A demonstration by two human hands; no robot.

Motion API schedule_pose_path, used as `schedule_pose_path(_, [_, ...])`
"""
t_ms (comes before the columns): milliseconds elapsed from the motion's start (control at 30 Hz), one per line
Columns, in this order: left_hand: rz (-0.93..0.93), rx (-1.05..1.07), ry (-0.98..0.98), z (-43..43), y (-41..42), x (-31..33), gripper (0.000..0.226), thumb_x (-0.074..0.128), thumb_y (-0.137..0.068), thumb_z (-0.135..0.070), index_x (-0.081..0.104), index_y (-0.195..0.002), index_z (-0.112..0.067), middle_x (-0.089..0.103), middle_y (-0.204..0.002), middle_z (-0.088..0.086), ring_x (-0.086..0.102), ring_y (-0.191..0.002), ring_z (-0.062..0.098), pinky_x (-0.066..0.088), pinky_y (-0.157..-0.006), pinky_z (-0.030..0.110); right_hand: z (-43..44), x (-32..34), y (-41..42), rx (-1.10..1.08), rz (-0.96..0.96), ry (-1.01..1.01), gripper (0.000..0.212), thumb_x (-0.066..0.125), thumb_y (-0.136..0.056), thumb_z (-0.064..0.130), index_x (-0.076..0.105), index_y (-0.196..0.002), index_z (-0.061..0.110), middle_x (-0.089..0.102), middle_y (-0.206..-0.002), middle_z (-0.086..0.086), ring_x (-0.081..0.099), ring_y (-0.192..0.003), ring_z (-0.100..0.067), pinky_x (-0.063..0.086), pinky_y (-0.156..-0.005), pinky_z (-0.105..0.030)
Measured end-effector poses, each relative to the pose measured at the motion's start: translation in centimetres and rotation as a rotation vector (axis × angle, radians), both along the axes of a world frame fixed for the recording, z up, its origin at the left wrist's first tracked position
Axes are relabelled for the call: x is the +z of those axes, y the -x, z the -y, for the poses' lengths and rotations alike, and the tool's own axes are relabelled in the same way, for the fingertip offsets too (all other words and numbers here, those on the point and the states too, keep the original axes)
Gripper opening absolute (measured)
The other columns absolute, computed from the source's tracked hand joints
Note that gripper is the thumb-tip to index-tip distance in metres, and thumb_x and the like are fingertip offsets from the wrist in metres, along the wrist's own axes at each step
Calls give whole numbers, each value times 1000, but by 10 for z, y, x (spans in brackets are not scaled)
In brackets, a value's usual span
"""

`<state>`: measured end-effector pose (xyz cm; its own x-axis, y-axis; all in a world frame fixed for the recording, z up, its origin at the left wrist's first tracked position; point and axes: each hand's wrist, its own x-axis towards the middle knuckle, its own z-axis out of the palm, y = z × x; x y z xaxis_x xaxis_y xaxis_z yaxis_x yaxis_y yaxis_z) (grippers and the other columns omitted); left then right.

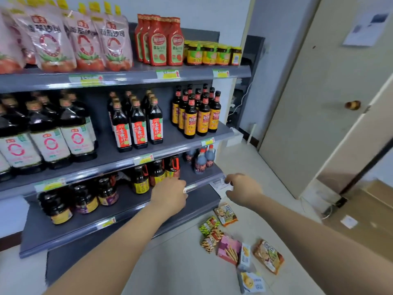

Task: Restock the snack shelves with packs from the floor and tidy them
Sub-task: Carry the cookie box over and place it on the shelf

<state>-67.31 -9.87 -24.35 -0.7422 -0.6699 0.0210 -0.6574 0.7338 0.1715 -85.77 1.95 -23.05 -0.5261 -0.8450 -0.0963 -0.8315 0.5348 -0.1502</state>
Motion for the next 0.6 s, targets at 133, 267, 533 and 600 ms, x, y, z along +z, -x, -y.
schedule_pose_path(133, [61,-109,-8,19,66,-16,28,51,-95,-34,61,-111,-14,59,-114,8,54,-110,27,47,-78,37,3,-16,54,-126,21,-21,39,56,-88,19,53,-127,21,56,-126,-5,56,-112,-25,51,-85,-33])
schedule_pose_path(267, [110,-170,-49,38,133,-38,31,49,-96,-35,59,-117,-14,57,-120,8,51,-115,28,46,-85,38,8,-42,110,-203,49,-65,39,54,-89,20,53,-128,21,57,-125,-4,56,-112,-25,52,-81,-32])
schedule_pose_path(533, [182,-242,-146,63,264,-111,35,46,-97,-32,57,-127,-17,57,-126,6,51,-119,26,46,-91,39,14,-119,221,-310,162,-159,39,54,-88,22,54,-127,21,59,-122,-2,55,-111,-23,48,-80,-29])
schedule_pose_path(600, [204,-268,-174,65,290,-133,29,46,-96,-29,59,-119,-15,59,-119,7,54,-113,26,46,-87,38,14,-142,244,-340,193,-191,39,53,-87,24,54,-126,22,58,-124,-1,54,-114,-22,48,-86,-31])
